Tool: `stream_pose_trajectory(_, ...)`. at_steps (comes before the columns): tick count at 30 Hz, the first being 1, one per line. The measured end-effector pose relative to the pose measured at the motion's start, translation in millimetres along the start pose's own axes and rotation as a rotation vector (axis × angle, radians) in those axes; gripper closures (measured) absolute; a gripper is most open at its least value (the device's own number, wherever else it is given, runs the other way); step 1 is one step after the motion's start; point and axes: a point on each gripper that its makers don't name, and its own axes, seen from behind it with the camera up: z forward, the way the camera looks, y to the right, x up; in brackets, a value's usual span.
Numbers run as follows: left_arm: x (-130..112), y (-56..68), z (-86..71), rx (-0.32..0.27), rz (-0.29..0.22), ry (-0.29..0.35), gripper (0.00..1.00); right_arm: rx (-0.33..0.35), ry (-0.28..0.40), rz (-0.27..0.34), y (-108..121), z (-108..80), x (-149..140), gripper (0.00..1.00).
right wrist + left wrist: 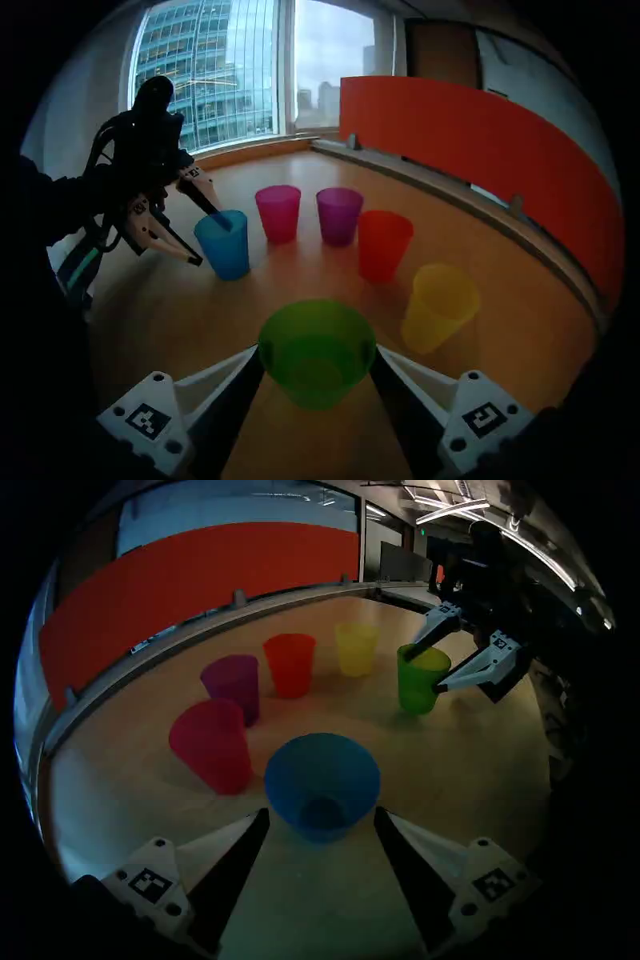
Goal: Pour water
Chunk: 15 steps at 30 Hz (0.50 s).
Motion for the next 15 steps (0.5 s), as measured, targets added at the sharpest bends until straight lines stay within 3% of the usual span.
stream_pose_trajectory(15, -1.5, -0.4, -2.9, 0.007, -0.002, -0.002, 0.03, -0.008, -0.016, 0.011, 2.6, 0.3, -10.5, 0.09)
